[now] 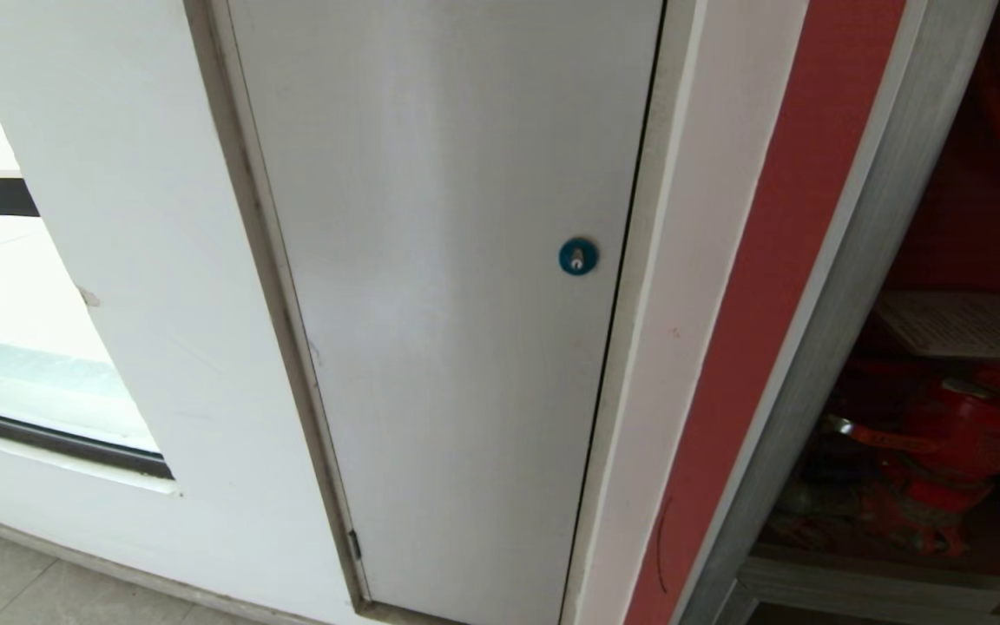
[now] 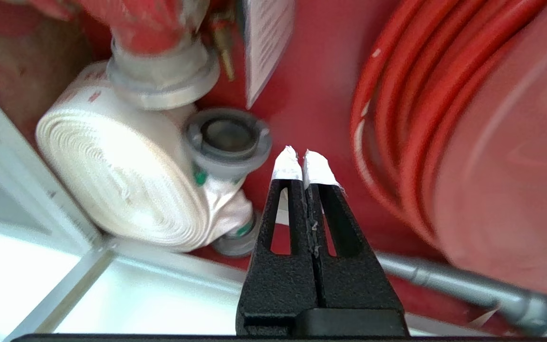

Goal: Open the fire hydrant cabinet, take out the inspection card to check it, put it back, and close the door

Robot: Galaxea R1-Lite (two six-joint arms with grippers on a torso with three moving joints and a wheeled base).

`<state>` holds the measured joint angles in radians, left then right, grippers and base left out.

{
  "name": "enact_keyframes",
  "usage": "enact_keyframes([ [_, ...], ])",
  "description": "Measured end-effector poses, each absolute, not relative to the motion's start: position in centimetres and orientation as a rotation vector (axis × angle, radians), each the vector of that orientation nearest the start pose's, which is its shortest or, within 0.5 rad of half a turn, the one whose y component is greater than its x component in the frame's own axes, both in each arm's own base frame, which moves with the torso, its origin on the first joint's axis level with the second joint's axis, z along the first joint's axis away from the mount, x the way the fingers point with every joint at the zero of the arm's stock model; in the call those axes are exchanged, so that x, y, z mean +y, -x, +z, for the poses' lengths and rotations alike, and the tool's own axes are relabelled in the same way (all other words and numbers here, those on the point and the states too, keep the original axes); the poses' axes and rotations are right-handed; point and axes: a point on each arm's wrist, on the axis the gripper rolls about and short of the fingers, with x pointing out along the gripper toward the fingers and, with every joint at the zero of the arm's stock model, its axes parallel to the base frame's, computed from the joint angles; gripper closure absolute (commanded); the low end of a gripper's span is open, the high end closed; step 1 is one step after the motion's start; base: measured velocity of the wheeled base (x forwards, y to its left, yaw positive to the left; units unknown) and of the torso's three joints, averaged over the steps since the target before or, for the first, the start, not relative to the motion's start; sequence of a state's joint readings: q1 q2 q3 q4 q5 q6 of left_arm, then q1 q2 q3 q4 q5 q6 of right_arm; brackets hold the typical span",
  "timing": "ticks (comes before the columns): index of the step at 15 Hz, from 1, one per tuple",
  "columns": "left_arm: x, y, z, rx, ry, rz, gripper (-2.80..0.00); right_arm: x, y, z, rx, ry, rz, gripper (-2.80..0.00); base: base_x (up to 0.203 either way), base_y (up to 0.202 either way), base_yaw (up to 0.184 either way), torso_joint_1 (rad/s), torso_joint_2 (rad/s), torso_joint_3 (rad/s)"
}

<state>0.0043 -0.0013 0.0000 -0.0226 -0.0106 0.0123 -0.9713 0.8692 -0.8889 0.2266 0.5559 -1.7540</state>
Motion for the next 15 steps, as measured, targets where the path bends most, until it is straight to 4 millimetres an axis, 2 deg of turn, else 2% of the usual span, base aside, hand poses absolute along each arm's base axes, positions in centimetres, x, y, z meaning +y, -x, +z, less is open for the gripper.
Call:
enact_keyframes([
  [6, 0.0, 2.3, 7.8, -0.024, -0.013, -0.006, 0.0, -5.0, -5.0, 28.9, 0.421, 1.55, -0.145, 0.0, 0.0, 0.0, 0.0, 0.0, 0.0, 0.0],
  [10, 0.0, 2.3, 7.8, -0.024, -0.012, -0.006, 0.0, -4.2, -5.0, 28.6, 0.387, 1.286, -0.168, 0.0, 0.0, 0.0, 0.0, 0.0, 0.0, 0.0],
  [15, 0.0, 2.3, 7.8, -0.024, -0.012, -0.006, 0.0, -1.6, -4.1, 28.1, 0.289, 0.864, -0.147, 0.0, 0.0, 0.0, 0.0, 0.0, 0.0, 0.0],
])
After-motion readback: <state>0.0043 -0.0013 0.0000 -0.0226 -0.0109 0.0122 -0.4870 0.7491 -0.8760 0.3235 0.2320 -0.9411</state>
